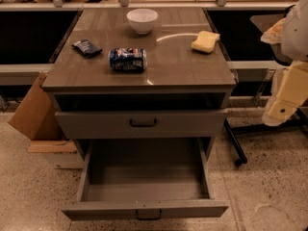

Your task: Place pepsi can into middle drawer

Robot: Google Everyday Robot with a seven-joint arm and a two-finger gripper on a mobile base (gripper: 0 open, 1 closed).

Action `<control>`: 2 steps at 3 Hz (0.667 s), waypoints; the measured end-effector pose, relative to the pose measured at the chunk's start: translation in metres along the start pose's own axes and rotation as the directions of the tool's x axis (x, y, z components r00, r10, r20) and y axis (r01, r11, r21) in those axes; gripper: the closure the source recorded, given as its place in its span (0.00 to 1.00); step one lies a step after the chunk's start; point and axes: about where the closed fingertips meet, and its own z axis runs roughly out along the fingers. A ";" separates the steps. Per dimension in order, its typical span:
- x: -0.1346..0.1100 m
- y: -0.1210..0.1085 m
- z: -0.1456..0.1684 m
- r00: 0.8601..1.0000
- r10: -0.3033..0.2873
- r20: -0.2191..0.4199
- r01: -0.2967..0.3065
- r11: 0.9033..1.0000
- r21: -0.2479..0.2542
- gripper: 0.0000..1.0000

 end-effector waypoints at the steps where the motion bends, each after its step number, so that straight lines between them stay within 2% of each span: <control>1: -0.001 0.000 -0.002 1.000 -0.001 0.003 0.001 1.000 0.010 0.19; 2: -0.002 -0.001 -0.004 1.000 -0.002 0.005 0.002 1.000 0.018 0.16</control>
Offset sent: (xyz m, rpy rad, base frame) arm 0.0000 0.0000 0.0000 0.0000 0.0000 0.0000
